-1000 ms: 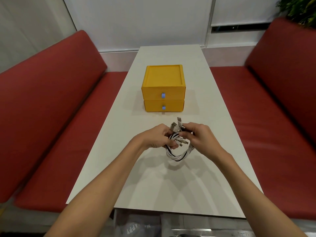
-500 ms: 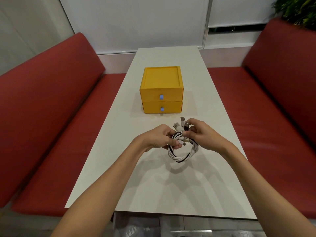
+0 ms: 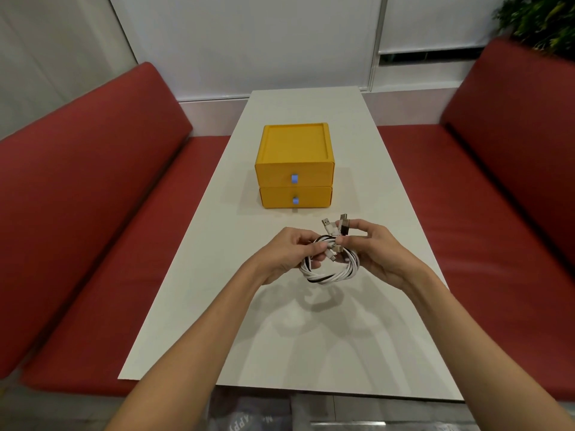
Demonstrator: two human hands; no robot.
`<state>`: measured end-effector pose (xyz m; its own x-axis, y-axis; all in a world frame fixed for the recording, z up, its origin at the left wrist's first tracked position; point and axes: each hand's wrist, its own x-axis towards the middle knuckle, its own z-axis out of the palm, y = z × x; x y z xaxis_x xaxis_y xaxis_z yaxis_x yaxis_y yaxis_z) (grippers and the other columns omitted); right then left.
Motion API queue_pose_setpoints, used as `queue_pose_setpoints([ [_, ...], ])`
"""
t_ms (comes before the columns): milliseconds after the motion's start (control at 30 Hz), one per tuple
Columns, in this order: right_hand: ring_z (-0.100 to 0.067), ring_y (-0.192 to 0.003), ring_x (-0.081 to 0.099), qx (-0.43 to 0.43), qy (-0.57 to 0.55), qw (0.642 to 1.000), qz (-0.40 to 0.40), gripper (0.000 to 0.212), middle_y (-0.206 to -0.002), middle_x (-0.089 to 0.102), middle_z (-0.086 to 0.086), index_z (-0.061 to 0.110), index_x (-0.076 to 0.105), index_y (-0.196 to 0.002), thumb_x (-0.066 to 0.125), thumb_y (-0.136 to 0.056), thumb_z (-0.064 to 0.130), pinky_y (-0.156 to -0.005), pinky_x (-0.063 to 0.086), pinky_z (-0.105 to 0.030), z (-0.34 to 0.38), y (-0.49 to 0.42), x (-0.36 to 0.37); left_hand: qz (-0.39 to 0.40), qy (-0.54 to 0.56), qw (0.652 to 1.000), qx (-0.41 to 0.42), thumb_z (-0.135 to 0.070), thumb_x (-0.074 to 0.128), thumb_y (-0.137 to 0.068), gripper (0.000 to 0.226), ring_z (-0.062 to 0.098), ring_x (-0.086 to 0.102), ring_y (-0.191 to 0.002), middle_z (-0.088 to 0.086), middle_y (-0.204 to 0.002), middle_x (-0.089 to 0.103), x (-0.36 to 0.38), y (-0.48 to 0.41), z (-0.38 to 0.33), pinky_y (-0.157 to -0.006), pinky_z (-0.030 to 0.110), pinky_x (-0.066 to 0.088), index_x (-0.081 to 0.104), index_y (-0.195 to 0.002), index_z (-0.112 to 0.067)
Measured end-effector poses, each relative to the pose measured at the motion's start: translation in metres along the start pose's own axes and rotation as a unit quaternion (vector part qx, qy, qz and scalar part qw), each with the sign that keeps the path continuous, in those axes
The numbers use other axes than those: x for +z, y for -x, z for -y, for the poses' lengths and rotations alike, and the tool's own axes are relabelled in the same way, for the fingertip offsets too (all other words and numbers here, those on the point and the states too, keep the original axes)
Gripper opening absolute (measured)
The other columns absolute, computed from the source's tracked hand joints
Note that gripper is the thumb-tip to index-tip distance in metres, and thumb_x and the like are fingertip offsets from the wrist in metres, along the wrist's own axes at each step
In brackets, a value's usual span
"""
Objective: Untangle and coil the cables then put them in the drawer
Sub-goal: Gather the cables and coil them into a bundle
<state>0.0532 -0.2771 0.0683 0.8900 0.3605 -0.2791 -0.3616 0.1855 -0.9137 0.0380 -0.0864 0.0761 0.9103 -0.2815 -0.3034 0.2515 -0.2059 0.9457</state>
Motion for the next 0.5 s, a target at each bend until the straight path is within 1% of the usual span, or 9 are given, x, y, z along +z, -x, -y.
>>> queue_pose_setpoints([
  [67, -0.024, -0.069, 0.067, 0.019, -0.076, 0.997, 0.004, 0.043, -0.095, 0.065, -0.024, -0.002, 0.054, -0.122, 0.062, -0.080, -0.009, -0.069, 0.060, -0.036, -0.003, -0.001, -0.001, -0.017, 0.008, 0.999, 0.028, -0.009, 0.063, -0.090, 0.022, 0.012, 0.063, -0.074, 0.008, -0.085, 0.068, 0.002, 0.001, 0.003, -0.079, 0.026, 0.054, 0.067, -0.108, 0.002],
  [133, -0.024, -0.071, 0.066, 0.026, -0.116, 0.993, 0.009, 0.044, -0.098, 0.063, -0.025, -0.006, 0.051, -0.124, 0.059, -0.081, -0.008, -0.066, 0.059, -0.034, -0.007, -0.002, -0.002, -0.036, 0.011, 0.998, 0.060, -0.002, 0.068, -0.085, 0.026, 0.014, 0.066, -0.079, 0.009, -0.093, 0.071, 0.005, 0.003, 0.006, -0.078, 0.023, 0.055, 0.067, -0.112, -0.001],
  [200, -0.024, -0.074, 0.066, 0.030, -0.143, 0.989, 0.014, 0.040, -0.099, 0.063, -0.024, -0.009, 0.050, -0.123, 0.056, -0.083, -0.007, -0.066, 0.059, -0.032, -0.009, -0.002, -0.001, -0.050, 0.016, 0.996, 0.077, 0.001, 0.073, -0.079, 0.034, 0.011, 0.067, -0.082, 0.008, -0.097, 0.072, 0.010, 0.006, 0.006, -0.075, 0.021, 0.054, 0.066, -0.112, -0.002],
  [300, -0.022, -0.073, 0.066, 0.031, -0.165, 0.986, 0.014, 0.042, -0.096, 0.065, -0.022, -0.009, 0.052, -0.122, 0.059, -0.081, -0.002, -0.065, 0.059, -0.029, -0.010, -0.001, 0.001, -0.086, 0.036, 0.992, 0.087, 0.000, 0.077, -0.076, 0.031, 0.010, 0.067, -0.075, 0.007, -0.089, 0.072, 0.016, 0.007, 0.007, -0.072, 0.022, 0.056, 0.067, -0.104, -0.005],
  [400, -0.018, -0.066, 0.067, 0.025, -0.177, 0.984, 0.007, 0.039, -0.087, 0.068, -0.017, -0.003, 0.056, -0.115, 0.062, -0.076, 0.002, -0.064, 0.059, -0.028, -0.011, 0.000, 0.004, -0.109, 0.070, 0.988, 0.083, 0.000, 0.077, -0.075, 0.025, 0.012, 0.068, -0.072, 0.008, -0.086, 0.072, 0.021, 0.008, 0.006, -0.069, 0.023, 0.057, 0.068, -0.098, -0.007],
  [500, -0.018, -0.067, 0.065, 0.011, -0.157, 0.988, -0.001, 0.039, -0.088, 0.068, -0.014, 0.002, 0.060, -0.110, 0.067, -0.071, 0.005, -0.064, 0.058, -0.027, -0.013, 0.002, 0.005, -0.117, 0.121, 0.984, 0.053, 0.000, 0.079, -0.072, 0.030, 0.018, 0.069, -0.074, 0.012, -0.087, 0.073, 0.023, 0.010, 0.006, -0.069, 0.025, 0.057, 0.067, -0.099, -0.005],
])
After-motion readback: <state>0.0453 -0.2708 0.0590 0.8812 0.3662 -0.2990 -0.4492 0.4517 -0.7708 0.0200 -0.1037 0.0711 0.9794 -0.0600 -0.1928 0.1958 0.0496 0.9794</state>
